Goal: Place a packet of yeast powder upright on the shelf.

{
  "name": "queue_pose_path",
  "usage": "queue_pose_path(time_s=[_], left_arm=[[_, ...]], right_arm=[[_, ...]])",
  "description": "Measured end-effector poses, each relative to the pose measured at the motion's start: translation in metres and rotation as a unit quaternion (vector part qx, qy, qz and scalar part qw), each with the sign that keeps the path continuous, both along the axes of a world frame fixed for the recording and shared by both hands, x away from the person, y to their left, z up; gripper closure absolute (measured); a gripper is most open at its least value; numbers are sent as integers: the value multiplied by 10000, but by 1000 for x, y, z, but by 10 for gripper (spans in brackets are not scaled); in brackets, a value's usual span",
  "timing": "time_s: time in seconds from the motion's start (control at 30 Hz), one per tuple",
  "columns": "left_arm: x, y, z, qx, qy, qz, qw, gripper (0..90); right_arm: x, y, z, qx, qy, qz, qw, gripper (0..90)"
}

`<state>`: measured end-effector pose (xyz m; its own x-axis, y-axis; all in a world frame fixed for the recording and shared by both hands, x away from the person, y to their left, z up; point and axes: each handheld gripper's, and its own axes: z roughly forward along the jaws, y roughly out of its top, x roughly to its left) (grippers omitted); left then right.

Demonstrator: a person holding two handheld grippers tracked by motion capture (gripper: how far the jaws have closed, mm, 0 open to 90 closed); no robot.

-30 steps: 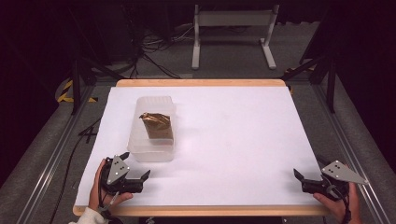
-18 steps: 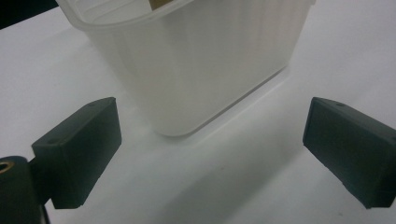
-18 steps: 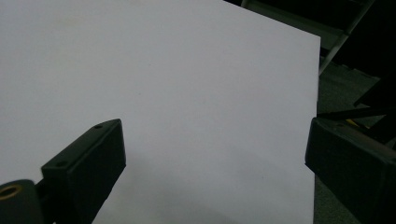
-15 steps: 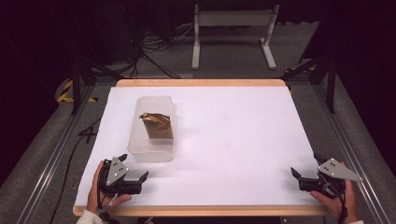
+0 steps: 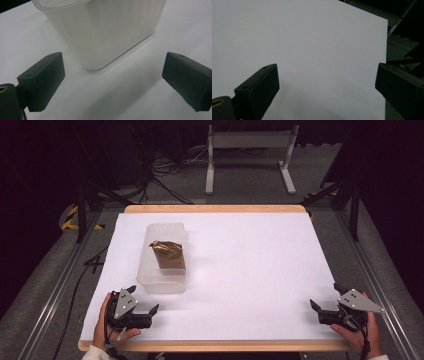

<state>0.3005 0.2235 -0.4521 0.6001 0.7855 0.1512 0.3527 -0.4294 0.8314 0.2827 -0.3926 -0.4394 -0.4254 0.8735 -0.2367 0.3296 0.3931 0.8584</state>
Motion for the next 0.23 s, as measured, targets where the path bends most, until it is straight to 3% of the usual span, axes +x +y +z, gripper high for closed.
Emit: queue_pose_path(time_s=[0.23], left_arm=[[0, -1, -1, 32, 36, -33, 10000, 53]], right_arm=[[1, 1, -1, -16, 33, 30, 10000, 58]])
